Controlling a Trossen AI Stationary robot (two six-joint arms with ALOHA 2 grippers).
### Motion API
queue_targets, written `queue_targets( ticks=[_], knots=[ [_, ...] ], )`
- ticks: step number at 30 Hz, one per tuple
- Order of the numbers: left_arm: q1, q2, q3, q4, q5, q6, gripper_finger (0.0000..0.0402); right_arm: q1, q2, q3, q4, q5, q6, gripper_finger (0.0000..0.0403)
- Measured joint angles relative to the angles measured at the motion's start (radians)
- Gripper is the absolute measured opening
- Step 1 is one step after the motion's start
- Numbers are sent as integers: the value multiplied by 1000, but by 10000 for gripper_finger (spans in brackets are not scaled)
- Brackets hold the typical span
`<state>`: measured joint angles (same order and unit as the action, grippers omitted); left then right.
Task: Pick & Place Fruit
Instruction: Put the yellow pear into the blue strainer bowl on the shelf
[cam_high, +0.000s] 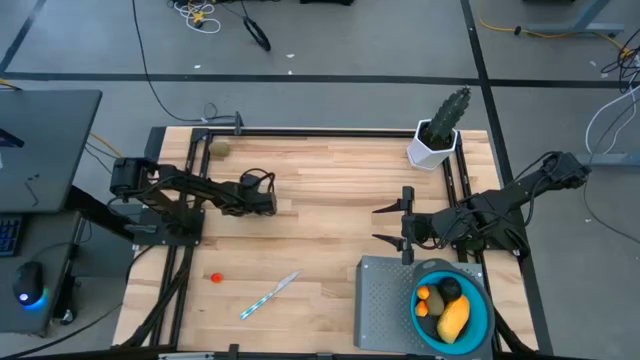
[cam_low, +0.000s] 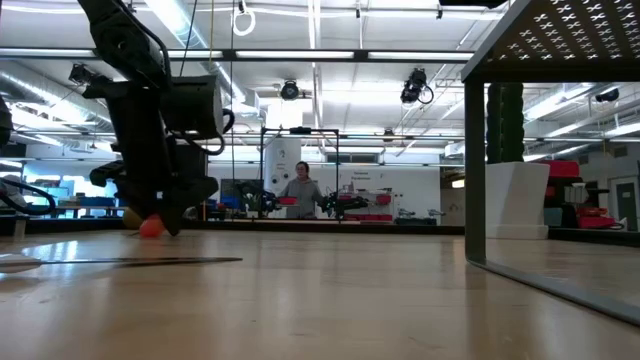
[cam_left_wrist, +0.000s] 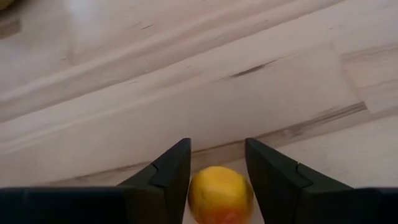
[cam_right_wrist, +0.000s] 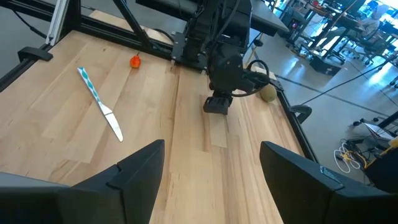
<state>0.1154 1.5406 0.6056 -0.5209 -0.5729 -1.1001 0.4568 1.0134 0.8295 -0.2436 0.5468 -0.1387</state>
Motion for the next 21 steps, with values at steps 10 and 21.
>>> queue_targets(
  ticks=[10,21],
  knots=[
    [0,0,-2,15,-7,-10,213,0,1,0,0,0,0,275],
    [0,0,-3,17,-11,-28,254,0,1,0,0,0,0,275]
  ],
)
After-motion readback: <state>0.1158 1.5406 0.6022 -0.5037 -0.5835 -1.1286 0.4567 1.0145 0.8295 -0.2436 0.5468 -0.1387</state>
